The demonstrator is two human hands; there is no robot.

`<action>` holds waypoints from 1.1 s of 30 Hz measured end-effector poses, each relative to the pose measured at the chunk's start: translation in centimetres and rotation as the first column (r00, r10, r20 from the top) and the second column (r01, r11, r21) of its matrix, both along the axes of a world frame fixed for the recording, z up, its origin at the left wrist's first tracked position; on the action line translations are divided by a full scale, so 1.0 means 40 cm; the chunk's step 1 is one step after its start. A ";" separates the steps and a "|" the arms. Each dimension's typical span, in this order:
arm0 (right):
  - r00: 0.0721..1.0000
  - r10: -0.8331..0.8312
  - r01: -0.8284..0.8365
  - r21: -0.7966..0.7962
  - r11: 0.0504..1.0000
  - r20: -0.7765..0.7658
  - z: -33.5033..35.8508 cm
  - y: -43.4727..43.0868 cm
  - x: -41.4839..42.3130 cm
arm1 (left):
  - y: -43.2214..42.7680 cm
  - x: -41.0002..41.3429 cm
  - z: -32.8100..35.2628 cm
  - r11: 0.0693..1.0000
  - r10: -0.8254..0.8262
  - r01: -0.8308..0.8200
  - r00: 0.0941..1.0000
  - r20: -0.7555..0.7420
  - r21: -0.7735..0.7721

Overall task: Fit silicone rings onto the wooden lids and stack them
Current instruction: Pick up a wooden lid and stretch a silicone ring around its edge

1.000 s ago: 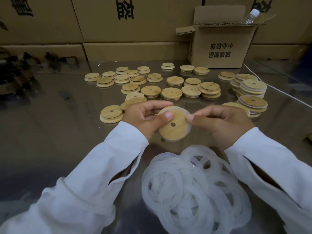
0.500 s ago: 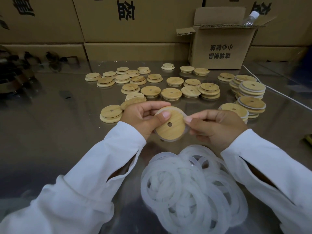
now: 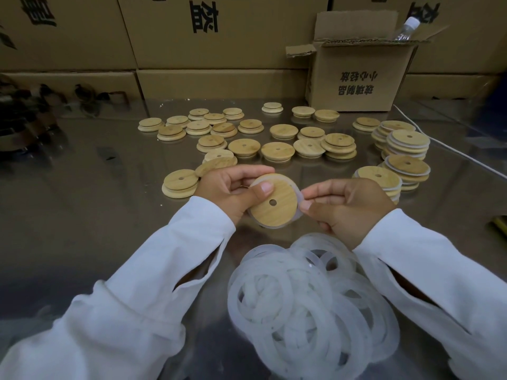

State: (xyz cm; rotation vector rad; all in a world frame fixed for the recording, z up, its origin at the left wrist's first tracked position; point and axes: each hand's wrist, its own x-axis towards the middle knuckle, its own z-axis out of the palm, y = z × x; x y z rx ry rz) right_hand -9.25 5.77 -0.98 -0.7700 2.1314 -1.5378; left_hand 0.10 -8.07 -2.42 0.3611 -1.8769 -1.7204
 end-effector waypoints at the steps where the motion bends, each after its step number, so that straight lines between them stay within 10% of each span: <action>1: 1.000 -0.005 0.005 0.011 1.000 0.010 0.001 0.001 0.001 | 0.000 0.000 -0.001 1.000 -0.002 0.002 1.000 0.005 -0.002; 33: 1.000 -0.015 0.016 -0.043 0.999 0.027 -0.006 -0.003 0.020 | -0.004 0.008 -0.003 0.998 -0.004 0.003 1.000 -0.027 -0.060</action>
